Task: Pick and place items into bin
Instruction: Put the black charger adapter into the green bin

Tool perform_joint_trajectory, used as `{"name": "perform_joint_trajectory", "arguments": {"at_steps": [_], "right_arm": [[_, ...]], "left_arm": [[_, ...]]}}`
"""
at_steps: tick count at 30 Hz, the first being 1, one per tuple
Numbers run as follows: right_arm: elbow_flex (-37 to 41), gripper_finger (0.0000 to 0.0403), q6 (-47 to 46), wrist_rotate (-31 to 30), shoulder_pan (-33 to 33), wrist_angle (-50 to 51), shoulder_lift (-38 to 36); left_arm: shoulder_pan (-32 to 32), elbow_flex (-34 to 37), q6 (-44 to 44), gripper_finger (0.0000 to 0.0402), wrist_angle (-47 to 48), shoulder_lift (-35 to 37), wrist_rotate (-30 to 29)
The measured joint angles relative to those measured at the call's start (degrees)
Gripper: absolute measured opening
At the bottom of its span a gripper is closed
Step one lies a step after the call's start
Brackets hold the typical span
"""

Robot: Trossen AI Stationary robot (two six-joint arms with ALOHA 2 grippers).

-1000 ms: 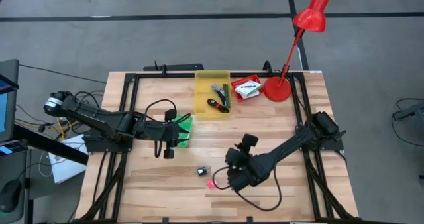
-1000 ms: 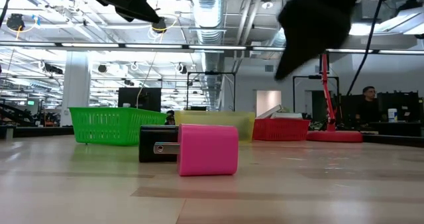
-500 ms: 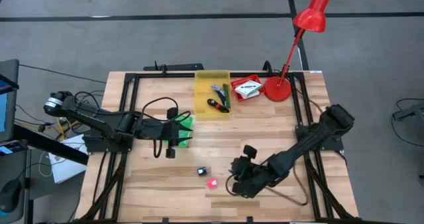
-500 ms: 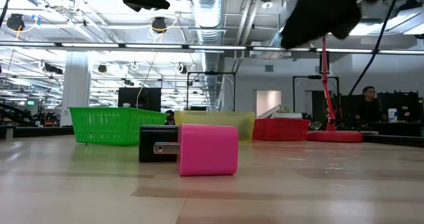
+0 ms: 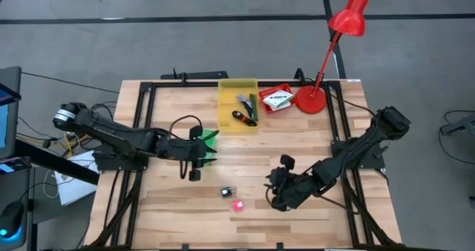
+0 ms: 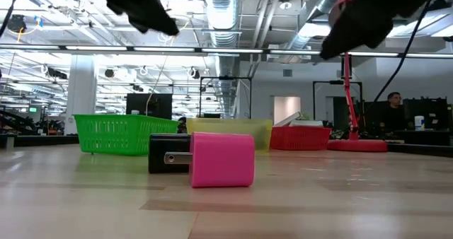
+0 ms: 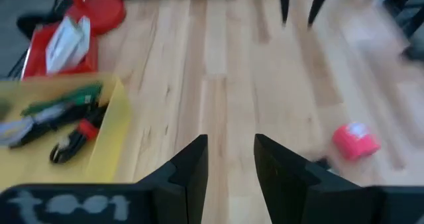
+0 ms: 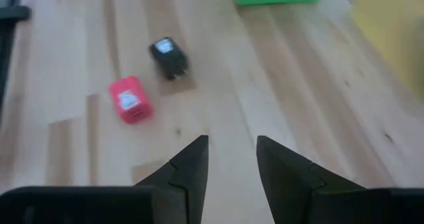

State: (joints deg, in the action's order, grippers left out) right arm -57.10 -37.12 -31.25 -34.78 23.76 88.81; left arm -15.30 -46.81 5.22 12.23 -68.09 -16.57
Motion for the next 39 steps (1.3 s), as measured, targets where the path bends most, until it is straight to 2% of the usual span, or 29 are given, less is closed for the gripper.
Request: {"name": "perform_joint_trajectory", "arguments": {"at_steps": [6, 12, 19, 25, 34, 39], "right_arm": [[4.9, 0.0123, -4.6, -0.1, 2.0, 3.5, -4.6], [8.9, 0.0123, -6.0, -0.1, 3.2, 5.1, -11.1], [9.8, 0.0123, -5.6, 0.7, 2.9, 8.0, -15.7], [9.7, 0.0123, -3.1, 4.3, 3.2, 8.0, -17.0], [9.7, 0.0123, -2.9, 13.0, 5.1, 9.6, -16.4], [9.7, 0.0123, -2.9, 13.9, 5.8, 10.9, -16.4]], "left_arm": [[1.5, -0.9, 2.3, 0.0112, -0.2, -7.8, 0.3], [2.7, -5.7, 3.6, 0.0119, 3.1, -17.3, 2.9], [2.6, -13.2, 5.0, 0.0147, 8.9, -25.6, 3.9], [2.4, -18.2, 7.4, 0.0168, 13.8, -26.9, 4.7], [3.6, -26.4, 11.8, 0.0169, 25.8, -26.9, 9.5], [4.7, -27.4, 11.9, 0.0169, 29.2, -26.8, 12.2]]}}
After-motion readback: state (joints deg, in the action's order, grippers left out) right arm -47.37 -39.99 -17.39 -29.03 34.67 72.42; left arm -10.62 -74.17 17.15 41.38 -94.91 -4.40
